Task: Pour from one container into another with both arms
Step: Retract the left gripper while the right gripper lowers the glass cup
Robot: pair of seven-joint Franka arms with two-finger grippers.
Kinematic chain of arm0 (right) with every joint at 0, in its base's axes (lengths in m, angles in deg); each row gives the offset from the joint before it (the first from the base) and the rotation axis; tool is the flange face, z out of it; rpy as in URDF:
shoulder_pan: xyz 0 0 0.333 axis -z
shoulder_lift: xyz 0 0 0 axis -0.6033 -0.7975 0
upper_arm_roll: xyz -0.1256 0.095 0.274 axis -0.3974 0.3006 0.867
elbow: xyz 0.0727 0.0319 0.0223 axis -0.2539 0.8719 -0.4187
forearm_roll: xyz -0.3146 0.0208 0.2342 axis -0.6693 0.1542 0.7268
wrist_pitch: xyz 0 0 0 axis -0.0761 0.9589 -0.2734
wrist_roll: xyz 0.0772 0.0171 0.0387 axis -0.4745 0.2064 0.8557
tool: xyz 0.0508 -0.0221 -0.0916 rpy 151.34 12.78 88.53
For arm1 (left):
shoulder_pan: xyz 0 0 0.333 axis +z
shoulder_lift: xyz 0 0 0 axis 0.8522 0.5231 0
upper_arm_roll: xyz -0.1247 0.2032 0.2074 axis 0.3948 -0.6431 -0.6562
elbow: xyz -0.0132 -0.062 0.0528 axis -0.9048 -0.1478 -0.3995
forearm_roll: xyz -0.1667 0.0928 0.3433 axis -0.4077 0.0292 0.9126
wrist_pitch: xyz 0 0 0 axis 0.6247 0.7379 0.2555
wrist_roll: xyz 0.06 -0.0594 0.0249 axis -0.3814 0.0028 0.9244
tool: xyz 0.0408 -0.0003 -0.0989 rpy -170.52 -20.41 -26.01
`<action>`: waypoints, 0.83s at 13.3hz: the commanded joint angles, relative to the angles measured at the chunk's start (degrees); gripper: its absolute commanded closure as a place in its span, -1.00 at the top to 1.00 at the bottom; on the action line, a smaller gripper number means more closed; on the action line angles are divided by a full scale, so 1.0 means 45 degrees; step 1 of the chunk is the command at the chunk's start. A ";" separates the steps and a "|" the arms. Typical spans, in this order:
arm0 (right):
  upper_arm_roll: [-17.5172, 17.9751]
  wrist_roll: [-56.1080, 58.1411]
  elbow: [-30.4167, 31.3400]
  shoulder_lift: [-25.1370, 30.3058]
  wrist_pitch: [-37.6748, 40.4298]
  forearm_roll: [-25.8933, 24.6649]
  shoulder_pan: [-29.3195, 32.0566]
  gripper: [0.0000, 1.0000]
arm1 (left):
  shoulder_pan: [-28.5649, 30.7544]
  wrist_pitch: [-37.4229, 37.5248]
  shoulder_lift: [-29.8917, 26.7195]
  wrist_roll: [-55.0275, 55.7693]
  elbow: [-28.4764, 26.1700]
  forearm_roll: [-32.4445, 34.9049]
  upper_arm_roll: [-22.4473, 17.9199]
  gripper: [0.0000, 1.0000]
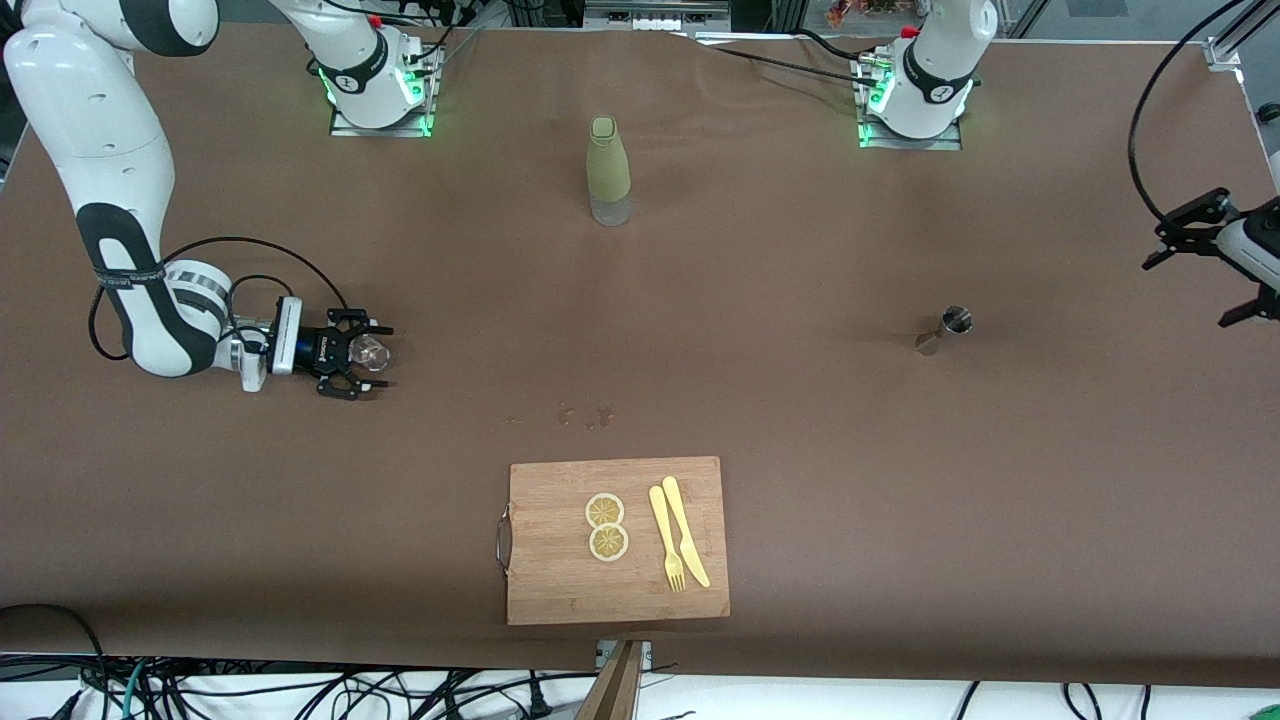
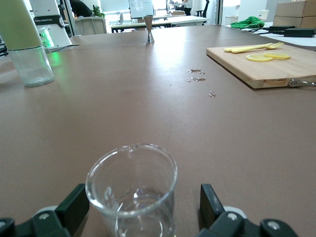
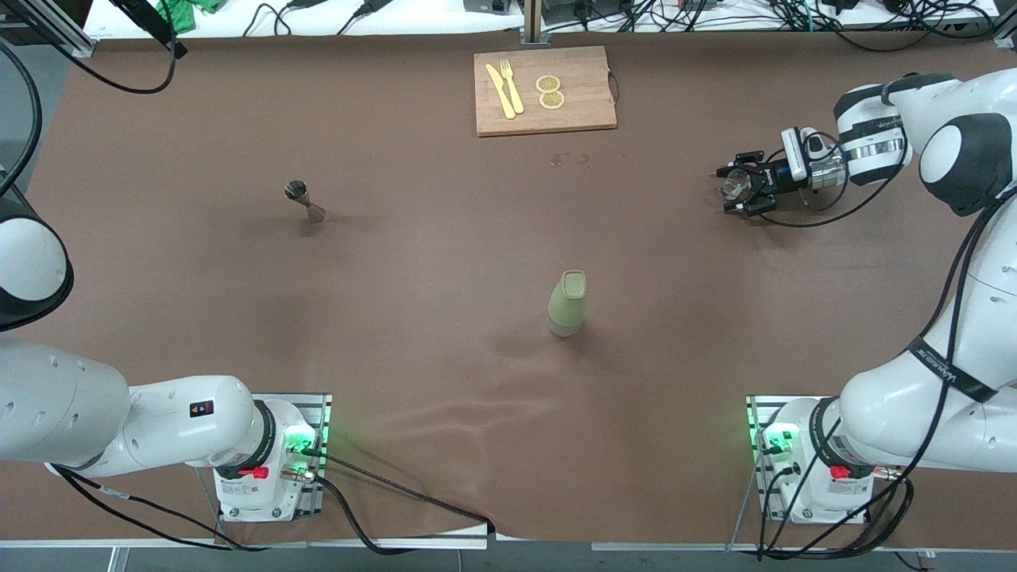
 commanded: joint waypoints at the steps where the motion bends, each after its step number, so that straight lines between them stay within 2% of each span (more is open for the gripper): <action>1: -0.0392 0.0058 0.0105 0.0258 0.0029 -0.0198 -0.0036 1.00 | 0.0009 0.0835 -0.0301 0.3452 -0.0049 -0.0489 0.0153 1.00; 4: -0.0821 0.0000 0.0085 0.0414 0.0339 -0.0490 -0.0036 1.00 | 0.0009 0.2143 -0.0301 0.6815 0.0574 -0.0474 0.0854 1.00; 5: -0.0880 -0.0020 0.0027 0.0472 0.0477 -0.0589 -0.0036 1.00 | 0.0009 0.2185 -0.0243 0.6940 0.0712 -0.0357 0.0895 1.00; 7: -0.1076 -0.0039 -0.0070 0.0686 0.0712 -0.0629 -0.0036 1.00 | 0.0086 0.1758 -0.0029 0.6341 0.0578 -0.0239 0.0799 1.00; 8: -0.1192 -0.0310 -0.0168 0.0765 0.0925 -0.0764 -0.0036 1.00 | 0.0125 0.1736 -0.0008 0.5253 0.0577 -0.0258 0.0779 1.00; 9: -0.1232 -0.0680 -0.0323 0.0901 0.1159 -0.1036 -0.0016 1.00 | 0.0164 0.1639 -0.0008 0.4256 0.0577 -0.0258 0.0779 1.00; 11: -0.1349 -0.1149 -0.0558 0.1349 0.1240 -0.1525 -0.0016 1.00 | 0.0262 0.1658 0.0012 0.3816 0.0577 -0.0394 0.0720 1.00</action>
